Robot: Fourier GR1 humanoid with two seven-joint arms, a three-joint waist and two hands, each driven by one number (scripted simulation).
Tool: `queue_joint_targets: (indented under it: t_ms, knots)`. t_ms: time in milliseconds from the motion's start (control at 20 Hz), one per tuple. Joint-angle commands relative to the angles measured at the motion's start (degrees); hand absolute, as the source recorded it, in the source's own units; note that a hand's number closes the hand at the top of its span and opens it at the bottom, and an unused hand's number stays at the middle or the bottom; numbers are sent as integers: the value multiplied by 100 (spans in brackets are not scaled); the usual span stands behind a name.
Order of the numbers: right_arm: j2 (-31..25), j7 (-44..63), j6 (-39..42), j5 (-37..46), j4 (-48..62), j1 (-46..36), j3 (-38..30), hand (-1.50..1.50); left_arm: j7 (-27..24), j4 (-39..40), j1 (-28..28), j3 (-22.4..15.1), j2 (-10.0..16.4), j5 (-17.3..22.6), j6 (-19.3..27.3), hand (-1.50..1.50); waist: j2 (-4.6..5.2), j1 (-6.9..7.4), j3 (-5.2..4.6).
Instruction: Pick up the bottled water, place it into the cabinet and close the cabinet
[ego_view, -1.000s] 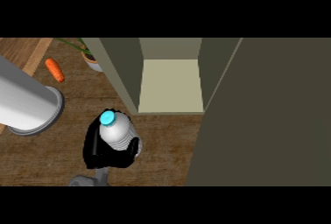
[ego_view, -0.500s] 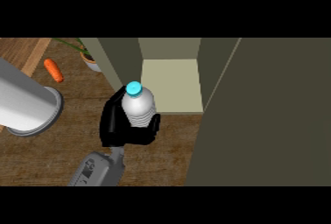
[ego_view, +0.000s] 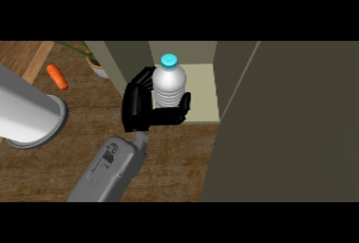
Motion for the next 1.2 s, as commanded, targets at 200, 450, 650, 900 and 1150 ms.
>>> queue_joint_targets:
  t_ms: [200,450,650,900,1150]
  knots:
    - [-559,105,254,-128,-876,344,-414,-150,-220,1324,-972,205,-6,-21,180,150,13,-5,3]
    - [-233,45,88,178,-653,175,80,-150,323,2332,-2215,662,53,-324,372,150,18,-66,1]
    - [-139,378,139,-157,-664,-164,-489,-150,-302,3143,-2288,666,-5,-206,456,150,46,-63,-2]
    - [-425,-113,126,-34,-764,336,-147,-150,-672,4070,-2639,1084,21,-330,343,150,49,-127,2]
    - [-143,-66,19,31,-561,123,-36,-150,-697,4914,-3008,944,57,-676,812,150,59,-139,0]
